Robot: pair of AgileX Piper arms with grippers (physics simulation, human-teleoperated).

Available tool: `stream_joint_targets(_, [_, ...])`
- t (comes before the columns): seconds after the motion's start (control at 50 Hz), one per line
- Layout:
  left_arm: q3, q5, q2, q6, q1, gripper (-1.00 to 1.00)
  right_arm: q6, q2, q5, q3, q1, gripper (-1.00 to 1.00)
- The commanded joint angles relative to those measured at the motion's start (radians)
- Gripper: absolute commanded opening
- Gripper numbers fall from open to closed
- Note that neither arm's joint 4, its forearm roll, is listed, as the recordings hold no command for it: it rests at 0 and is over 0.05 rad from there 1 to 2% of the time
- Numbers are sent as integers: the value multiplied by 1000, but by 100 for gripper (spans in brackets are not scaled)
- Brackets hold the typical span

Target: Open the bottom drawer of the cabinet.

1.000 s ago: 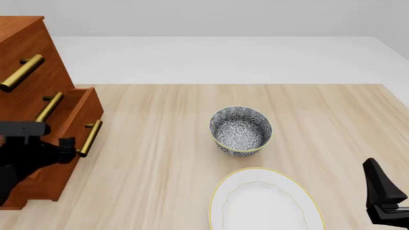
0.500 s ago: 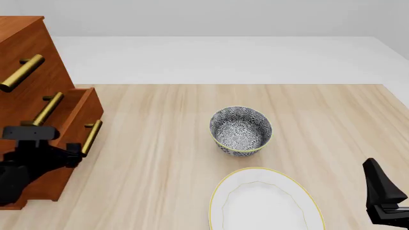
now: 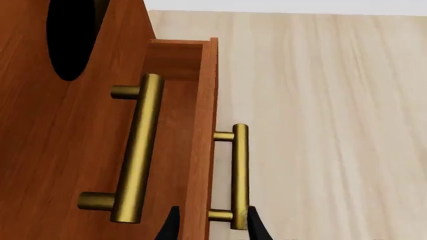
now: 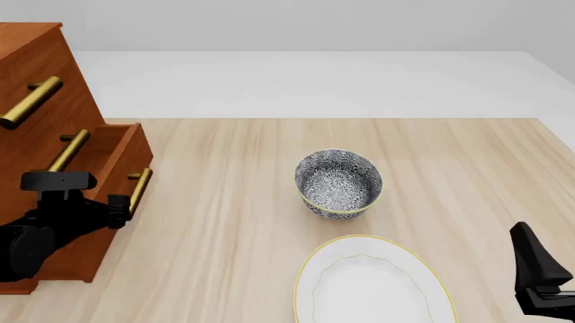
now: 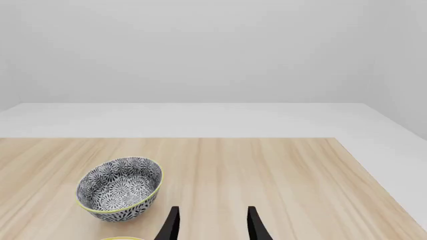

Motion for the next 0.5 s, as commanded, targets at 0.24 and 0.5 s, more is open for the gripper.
stream_joint_targets(0.24, [-57,143,140,17,-90,100,0,0,0,0,0,100])
stream_joint_targets(0.5, [-89,253,119,44,-117,100,0,0,0,0,0,100])
